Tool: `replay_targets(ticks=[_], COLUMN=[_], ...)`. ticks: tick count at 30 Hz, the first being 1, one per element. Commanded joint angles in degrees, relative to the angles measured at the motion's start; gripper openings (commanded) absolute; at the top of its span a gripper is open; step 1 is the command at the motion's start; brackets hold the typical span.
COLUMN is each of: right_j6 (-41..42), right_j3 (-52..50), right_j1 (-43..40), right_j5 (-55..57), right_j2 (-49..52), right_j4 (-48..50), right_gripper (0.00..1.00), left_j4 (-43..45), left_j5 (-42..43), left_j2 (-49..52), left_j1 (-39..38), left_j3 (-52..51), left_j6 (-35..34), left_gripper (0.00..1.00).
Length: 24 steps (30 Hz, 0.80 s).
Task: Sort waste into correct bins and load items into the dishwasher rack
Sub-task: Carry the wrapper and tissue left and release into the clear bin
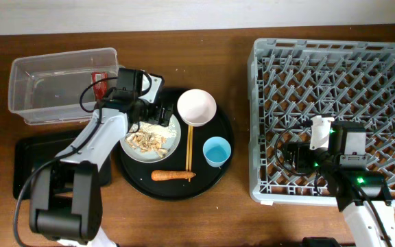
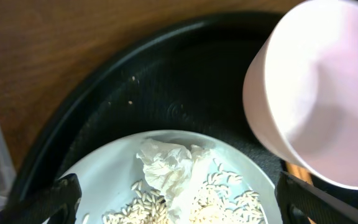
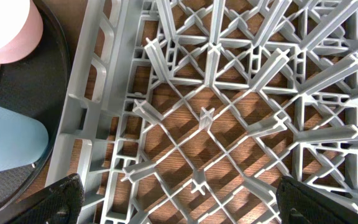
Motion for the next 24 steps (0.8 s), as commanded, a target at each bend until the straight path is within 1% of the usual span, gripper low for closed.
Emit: replay_targets(ticks=[1,3,4,5,6,7,9,10,12,13,16,18,20,22,24], right_j6=[0.4,0.4,0.4,0.4,0.4,0.4,0.4,0.4,0.4,0.4,0.4,0.4,0.4,0.4,0.4], right_j3=[1.0,1.0,1.0,1.0,1.0,1.0,1.0,1.0,1.0,1.0,1.0,1.0,1.0,1.0,1.0], right_j1=[0.3,0.3,0.3,0.3,0.3,0.3,0.3,0.3,0.3,0.3,0.3,0.3,0.3,0.3,0.3], right_j5=[-0.1,-0.1,-0.1,-0.1,-0.1,-0.1,-0.1,-0.1,-0.1,-0.1,-0.1,-0.1,-0.1,-0.2,-0.2], right_j2=[0.0,0.0,0.0,0.0,0.0,0.0,0.0,0.0,0.0,0.0,0.0,0.0,0.0,0.0,0.0], right_j4=[0.2,0.2,0.2,0.2,0.2,0.2,0.2,0.2,0.2,0.2,0.2,0.2,0.2,0.1,0.1], right_gripper=[0.98,0.98,0.98,0.98,0.98,0.98,0.98,0.98,0.98,0.98,0.98,0.98,0.98,0.98,0.98], left_j4=[-0.1,-0.5,-0.6,-0.9,-0.8,-0.9,-1.0,-1.4,-2.9,-3.2,-3.3,-2.9,-2.4,-1.9,0.5], left_j5=[0.6,0.6,0.6,0.6,0.6,0.6,0.6,0.6,0.3,-1.6,-10.2,-14.6,-16.0,-16.4,-16.4], left_j2=[3.8,5.8,6.1,6.2,6.2,6.2,5.6,4.4,0.4,-2.6,-12.7,-17.6,-18.0,-16.0,-13.1], left_j1=[0.1,0.1,0.1,0.1,0.1,0.1,0.1,0.1,0.3,0.5,1.8,4.8,8.2,12.2,15.7], left_j3=[0.7,0.7,0.7,0.7,0.7,0.7,0.9,1.4,2.9,3.5,3.8,3.8,3.8,3.8,3.8], left_j6=[-1.0,-1.0,-1.0,-1.0,-1.0,-1.0,-1.0,-1.0,-1.0,-1.0,-1.0,-1.0,-1.0,-1.0,-1.0], left_gripper=[0.89,0.73,0.63,0.52,0.34,0.24,0.06,0.01,0.0,0.0,0.01,0.02,0.06,0.06,0.06])
